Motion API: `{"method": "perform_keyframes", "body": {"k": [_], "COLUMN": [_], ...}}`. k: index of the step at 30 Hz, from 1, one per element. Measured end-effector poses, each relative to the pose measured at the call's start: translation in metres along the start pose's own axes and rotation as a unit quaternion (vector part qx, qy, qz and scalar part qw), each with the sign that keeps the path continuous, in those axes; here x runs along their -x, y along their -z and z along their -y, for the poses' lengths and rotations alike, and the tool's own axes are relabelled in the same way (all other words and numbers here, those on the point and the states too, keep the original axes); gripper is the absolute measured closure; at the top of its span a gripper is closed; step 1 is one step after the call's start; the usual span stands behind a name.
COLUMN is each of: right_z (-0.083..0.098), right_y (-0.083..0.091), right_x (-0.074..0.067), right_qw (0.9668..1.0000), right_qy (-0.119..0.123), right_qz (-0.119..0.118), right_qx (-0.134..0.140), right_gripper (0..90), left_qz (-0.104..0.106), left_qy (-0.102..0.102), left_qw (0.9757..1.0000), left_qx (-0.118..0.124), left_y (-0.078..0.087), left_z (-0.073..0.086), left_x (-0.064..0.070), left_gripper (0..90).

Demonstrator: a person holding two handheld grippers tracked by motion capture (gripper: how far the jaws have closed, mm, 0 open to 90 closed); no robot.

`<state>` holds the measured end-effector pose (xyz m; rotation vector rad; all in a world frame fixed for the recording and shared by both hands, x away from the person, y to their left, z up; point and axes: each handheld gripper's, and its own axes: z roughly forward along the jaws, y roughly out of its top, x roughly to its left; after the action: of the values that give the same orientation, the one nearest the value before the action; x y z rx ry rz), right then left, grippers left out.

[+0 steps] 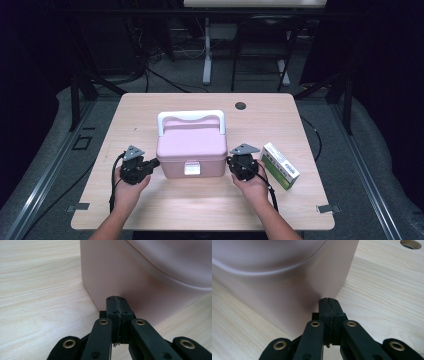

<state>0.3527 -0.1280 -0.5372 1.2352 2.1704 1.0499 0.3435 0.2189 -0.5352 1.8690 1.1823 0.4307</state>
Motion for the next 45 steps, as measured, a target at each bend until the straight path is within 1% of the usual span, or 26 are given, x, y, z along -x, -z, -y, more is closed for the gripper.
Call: {"method": "perform_keyframes", "body": {"k": [3, 4, 5, 8, 10, 13, 19, 20, 22, 27, 28, 30, 31, 33, 36, 39, 41, 43, 45], "right_z": [0.001, 0.001, 0.002, 0.004, 0.006, 0.008, 0.014, 0.016, 0.018, 0.022, 0.023, 0.025, 0.026, 0.028, 0.031, 0.034, 0.036, 0.039, 0.042], "right_y": [0.001, 0.001, 0.003, 0.006, 0.009, 0.011, 0.019, 0.021, 0.024, 0.03, 0.031, 0.034, 0.036, 0.038, 0.043, 0.047, 0.051, 0.056, 0.061], "right_x": [0.0, 0.0, -0.001, -0.001, -0.002, -0.002, -0.003, -0.003, -0.004, -0.005, -0.006, -0.006, -0.006, -0.007, -0.008, -0.01, -0.012, -0.015, -0.017], "right_qw": [1.0, 1.0, 1.0, 0.9999, 0.9999, 0.9999, 0.9998, 0.9996, 0.9996, 0.9996, 0.9996, 0.9996, 0.9996, 0.9997, 0.9997, 0.9996, 0.9998, 0.9997, 0.9996], "right_qy": [-0.001, -0.001, -0.004, -0.009, -0.012, -0.012, -0.019, -0.025, -0.028, -0.027, -0.028, -0.025, -0.026, -0.024, -0.023, -0.021, -0.013, -0.007, -0.004], "right_qz": [-0.003, -0.005, -0.006, -0.01, -0.011, -0.011, -0.008, -0.008, -0.007, -0.007, -0.007, -0.006, -0.008, -0.007, -0.006, -0.007, -0.006, -0.008, -0.014], "right_qx": [-0.001, -0.001, -0.002, -0.004, -0.004, -0.005, -0.005, -0.006, -0.006, -0.007, -0.007, -0.009, -0.01, -0.009, -0.012, -0.015, -0.017, -0.022, -0.024], "right_gripper": [90.0, 90.0, 90.0, 90.0, 90.0, 90.0, 90.0, 90.0, 90.0, 90.0, 90.0, 90.0, 90.0, 90.0, 90.0, 90.0, 90.0, 90.0, 90.0], "left_qz": [0.002, 0.006, 0.008, 0.008, 0.011, 0.014, 0.021, 0.022, 0.024, 0.027, 0.033, 0.037, 0.039, 0.039, 0.044, 0.048, 0.048, 0.052, 0.056], "left_qy": [0.001, 0.004, 0.002, 0.003, -0.002, -0.001, -0.007, -0.01, -0.012, -0.012, -0.013, -0.014, -0.014, -0.018, -0.025, -0.027, -0.034, -0.036, -0.034], "left_qw": [1.0, 1.0, 1.0, 1.0, 0.9999, 0.9999, 0.9997, 0.9996, 0.9996, 0.9995, 0.9993, 0.9991, 0.999, 0.9989, 0.9985, 0.9982, 0.9979, 0.9977, 0.9974], "left_qx": [-0.001, 0.0, -0.003, -0.003, -0.004, -0.005, -0.01, -0.01, -0.012, -0.013, -0.014, -0.014, -0.018, -0.018, -0.022, -0.023, -0.026, -0.026, -0.031], "left_y": [0.002, 0.002, 0.003, 0.005, 0.006, 0.008, 0.012, 0.012, 0.013, 0.016, 0.018, 0.019, 0.021, 0.022, 0.026, 0.028, 0.031, 0.033, 0.037], "left_z": [0.001, 0.002, 0.002, 0.004, 0.005, 0.006, 0.009, 0.01, 0.011, 0.014, 0.015, 0.016, 0.017, 0.018, 0.021, 0.022, 0.024, 0.026, 0.028], "left_x": [0.001, 0.001, 0.001, 0.003, 0.005, 0.008, 0.015, 0.017, 0.019, 0.023, 0.024, 0.026, 0.027, 0.028, 0.033, 0.034, 0.037, 0.038, 0.039], "left_gripper": [90.0, 90.0, 90.0, 90.0, 90.0, 90.0, 90.0, 90.0, 90.0, 90.0, 90.0, 90.0, 90.0, 90.0, 90.0, 90.0, 90.0, 90.0, 90.0]}}
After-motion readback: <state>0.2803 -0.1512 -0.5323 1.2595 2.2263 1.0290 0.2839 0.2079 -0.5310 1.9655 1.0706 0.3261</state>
